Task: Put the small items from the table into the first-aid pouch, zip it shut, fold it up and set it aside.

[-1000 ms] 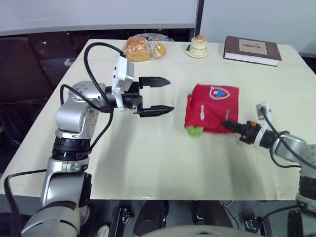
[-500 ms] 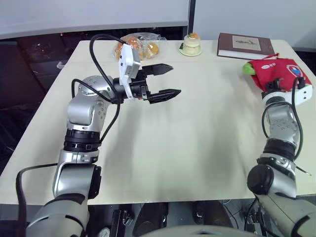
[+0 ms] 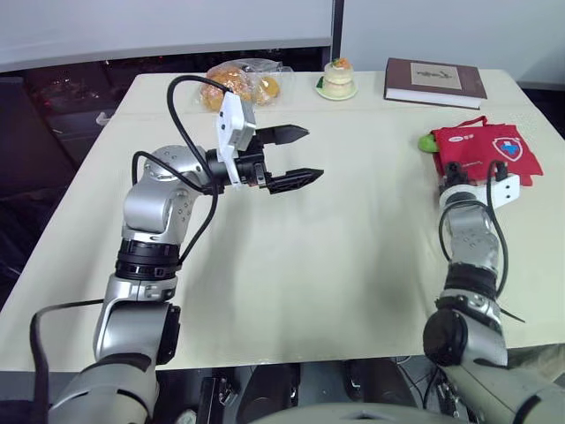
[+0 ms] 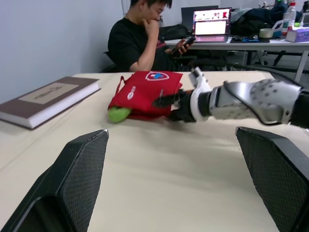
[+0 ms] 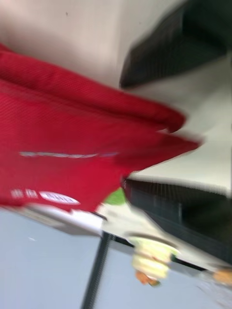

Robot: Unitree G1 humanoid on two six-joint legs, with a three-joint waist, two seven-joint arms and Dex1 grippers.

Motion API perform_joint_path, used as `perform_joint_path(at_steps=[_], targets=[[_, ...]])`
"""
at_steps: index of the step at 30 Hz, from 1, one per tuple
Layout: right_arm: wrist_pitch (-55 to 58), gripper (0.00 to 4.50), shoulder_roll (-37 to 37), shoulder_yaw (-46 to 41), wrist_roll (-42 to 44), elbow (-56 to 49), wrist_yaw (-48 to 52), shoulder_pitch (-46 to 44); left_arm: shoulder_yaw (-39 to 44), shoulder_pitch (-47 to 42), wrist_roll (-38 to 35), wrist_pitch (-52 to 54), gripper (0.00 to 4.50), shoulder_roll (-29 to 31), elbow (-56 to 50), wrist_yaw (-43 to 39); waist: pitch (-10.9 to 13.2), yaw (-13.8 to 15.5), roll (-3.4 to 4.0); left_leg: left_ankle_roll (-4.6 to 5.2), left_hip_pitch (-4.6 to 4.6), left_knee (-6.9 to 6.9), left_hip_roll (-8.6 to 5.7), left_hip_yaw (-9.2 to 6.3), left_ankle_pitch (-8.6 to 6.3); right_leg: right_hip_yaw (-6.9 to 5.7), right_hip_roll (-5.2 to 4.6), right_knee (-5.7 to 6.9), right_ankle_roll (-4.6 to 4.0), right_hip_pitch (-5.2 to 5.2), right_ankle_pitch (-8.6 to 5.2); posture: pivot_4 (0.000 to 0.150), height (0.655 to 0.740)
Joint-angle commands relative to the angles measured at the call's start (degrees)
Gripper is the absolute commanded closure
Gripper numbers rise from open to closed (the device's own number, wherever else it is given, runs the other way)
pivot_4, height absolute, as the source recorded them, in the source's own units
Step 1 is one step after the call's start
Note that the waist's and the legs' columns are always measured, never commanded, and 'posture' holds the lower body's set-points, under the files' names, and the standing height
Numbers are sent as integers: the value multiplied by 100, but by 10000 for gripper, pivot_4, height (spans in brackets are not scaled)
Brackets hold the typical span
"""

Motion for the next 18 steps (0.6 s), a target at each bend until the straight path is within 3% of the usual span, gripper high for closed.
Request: perform_joint_path(at_steps=[1,5,10,18], targets=[[932,306,-242,515,351,-1529,341,813,127,165,-91,44,0,103,-358,93,0,16,0,8,0,1,0,-5,-5,2,-2,0,0,2,0,1500,7289],[1503,306,-680,1008,414,-2583,868,1737,199,469,-171,180,0,162,-606,216,0,7,2,14,0,1,-2,-4,-8,-1,0,1,0,1,0,1500,7289],[581,306,-2289,1646,-678,-4060,3353,3890,275,1995,0,463,0,253,-1449,900,-8,11,20,17,3,-12,-1,-8,-11,0,2,-22,7,5,-7,1500,7289],[-1261,306,-3391,1222,-1379,-3642,6121,5634,707,3764,167,38,0,368,-1788,1342,-5,129,1,17,38,-13,3,-4,-11,-2,0,-29,12,35,-10,1500,7289]])
